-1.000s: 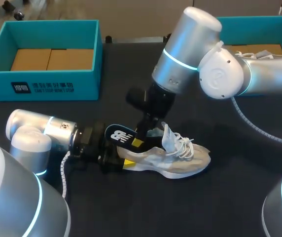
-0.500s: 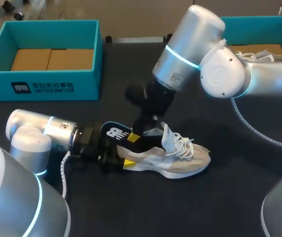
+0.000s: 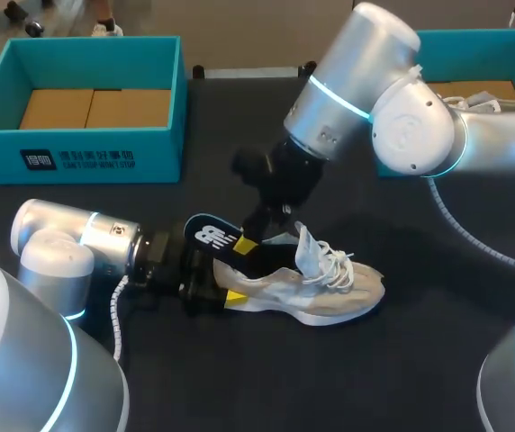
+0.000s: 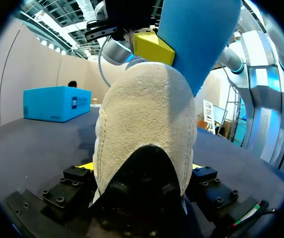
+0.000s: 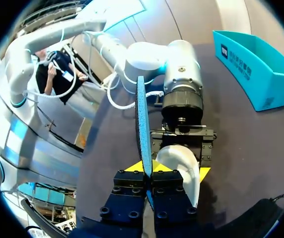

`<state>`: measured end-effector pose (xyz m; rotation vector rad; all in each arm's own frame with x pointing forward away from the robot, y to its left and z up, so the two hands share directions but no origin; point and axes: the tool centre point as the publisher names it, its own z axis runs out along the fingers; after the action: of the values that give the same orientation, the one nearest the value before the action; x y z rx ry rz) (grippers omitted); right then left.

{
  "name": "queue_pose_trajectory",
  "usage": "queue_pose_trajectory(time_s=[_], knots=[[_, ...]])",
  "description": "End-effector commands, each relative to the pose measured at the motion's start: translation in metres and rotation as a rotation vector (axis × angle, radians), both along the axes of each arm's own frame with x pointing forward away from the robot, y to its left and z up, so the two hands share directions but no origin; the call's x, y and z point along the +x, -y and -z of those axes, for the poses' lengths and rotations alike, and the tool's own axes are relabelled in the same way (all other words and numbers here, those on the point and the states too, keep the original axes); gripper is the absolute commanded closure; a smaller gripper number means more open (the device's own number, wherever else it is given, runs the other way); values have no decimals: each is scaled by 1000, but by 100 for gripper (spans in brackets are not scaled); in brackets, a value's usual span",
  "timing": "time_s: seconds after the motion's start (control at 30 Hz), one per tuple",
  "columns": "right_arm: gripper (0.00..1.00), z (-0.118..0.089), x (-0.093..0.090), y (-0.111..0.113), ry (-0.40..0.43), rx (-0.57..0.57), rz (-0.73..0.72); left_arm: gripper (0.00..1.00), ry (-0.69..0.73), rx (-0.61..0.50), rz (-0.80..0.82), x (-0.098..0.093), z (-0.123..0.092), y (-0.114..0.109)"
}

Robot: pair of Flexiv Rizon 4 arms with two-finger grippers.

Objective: Take the shoe out of the shoebox, open the shoe tongue, remove and reinsert the insole, then place the shoe into the shoebox

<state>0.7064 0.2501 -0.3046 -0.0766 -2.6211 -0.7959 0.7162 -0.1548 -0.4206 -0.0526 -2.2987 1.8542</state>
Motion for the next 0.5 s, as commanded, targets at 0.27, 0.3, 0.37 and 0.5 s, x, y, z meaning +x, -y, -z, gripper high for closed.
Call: queue_pose_trajectory(time_s=[0.27, 0.3, 0.37, 0.5], knots=[[100, -64, 0, 10, -59, 130, 71, 100, 0, 1, -2, 1, 2, 1], [100, -73, 0, 10, -77, 156, 67, 100, 0, 1, -2, 1, 2, 1], [100, -90, 4, 12, -113, 229, 93, 100, 0, 1, -2, 1, 2, 1], [100, -99, 3, 10, -91, 224, 89, 100, 0, 1, -2, 1, 2, 1]])
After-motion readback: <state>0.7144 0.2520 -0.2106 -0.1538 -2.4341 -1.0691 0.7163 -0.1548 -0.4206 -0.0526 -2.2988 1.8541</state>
